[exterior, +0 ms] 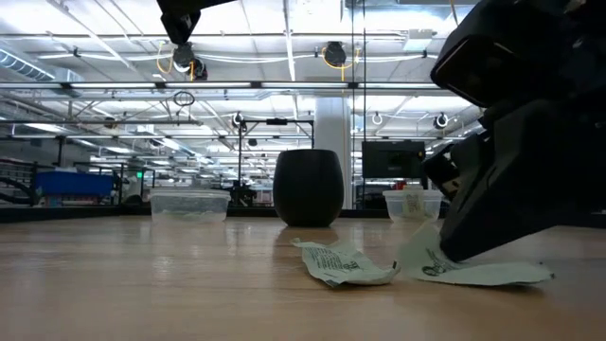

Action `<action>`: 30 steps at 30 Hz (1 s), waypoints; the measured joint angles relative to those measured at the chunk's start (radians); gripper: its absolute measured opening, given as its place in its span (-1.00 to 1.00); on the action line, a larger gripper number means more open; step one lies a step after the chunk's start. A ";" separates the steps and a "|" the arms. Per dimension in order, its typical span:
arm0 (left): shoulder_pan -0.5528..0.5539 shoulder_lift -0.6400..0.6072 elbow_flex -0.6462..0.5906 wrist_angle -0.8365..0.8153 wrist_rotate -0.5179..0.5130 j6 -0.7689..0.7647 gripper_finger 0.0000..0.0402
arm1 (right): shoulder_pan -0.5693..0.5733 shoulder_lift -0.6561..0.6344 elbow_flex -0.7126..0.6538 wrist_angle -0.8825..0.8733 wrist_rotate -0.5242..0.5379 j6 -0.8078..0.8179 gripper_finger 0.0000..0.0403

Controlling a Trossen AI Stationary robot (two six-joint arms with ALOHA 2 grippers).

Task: Pick and place items into bin
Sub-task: Put the green stevia packet into the right transparent bin

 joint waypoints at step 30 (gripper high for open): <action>0.000 0.000 0.000 -0.022 0.000 0.002 -0.31 | -0.146 -0.549 0.000 -0.838 0.777 0.093 -1.00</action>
